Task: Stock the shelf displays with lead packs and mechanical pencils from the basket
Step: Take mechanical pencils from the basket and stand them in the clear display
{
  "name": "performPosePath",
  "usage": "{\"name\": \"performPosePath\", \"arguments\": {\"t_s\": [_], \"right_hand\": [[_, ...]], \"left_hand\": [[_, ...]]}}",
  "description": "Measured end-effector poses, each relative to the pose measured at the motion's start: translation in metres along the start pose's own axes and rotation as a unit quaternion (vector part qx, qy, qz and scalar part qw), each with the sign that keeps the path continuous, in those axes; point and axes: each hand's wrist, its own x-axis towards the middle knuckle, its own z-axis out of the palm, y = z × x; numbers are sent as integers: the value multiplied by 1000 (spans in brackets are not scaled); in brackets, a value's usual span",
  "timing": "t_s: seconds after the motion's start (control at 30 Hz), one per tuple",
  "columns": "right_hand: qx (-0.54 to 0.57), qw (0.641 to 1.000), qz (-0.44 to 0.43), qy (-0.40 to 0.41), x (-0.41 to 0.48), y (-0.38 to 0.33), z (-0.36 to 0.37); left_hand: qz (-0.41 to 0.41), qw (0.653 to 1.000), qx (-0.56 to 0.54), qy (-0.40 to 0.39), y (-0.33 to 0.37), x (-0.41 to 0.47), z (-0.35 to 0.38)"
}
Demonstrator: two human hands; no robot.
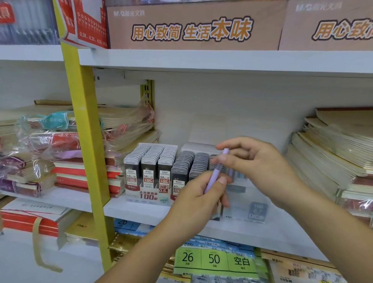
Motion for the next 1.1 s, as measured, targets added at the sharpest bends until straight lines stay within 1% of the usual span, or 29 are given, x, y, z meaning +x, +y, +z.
{"name": "performPosePath", "arguments": {"t_s": [0.07,0.1,0.13,0.17,0.2,0.23,0.27,0.33,0.4,0.47,0.53,0.63,0.97,1.1], "right_hand": [[33,997,-14,74,3,-3,-11],[52,990,-29,127,4,-4,-21],[67,981,-49,178,6,-6,-33],[61,972,-72,216,8,-8,-45],[31,965,-92,242,8,-7,-54],[-13,962,-105,252,9,-5,-61],[-59,961,-108,249,10,-2,-64],[-142,961,-89,218,14,10,-61],[-195,961,-65,183,17,25,-52],[-236,957,-60,155,20,37,-43],[-275,949,-72,133,21,44,-37],[-301,945,-68,110,23,51,-33],[-308,945,-28,106,36,53,-37],[-360,926,-30,107,48,58,-41]], "left_hand": [[28,998,50,30,1,2,0],[67,989,109,69,0,4,-3],[124,965,197,119,-2,6,-6],[180,923,298,162,-2,8,-11],[225,881,374,182,-2,10,-14],[253,851,425,176,-3,13,-17],[269,832,462,150,-5,16,-19],[267,806,523,77,-10,20,-19],[245,788,565,23,-16,21,-17],[230,777,586,3,-20,21,-15],[232,768,596,6,-22,21,-15],[237,765,598,11,-26,21,-15],[241,771,589,17,-30,23,-16],[245,773,585,16,-31,23,-18]]}}
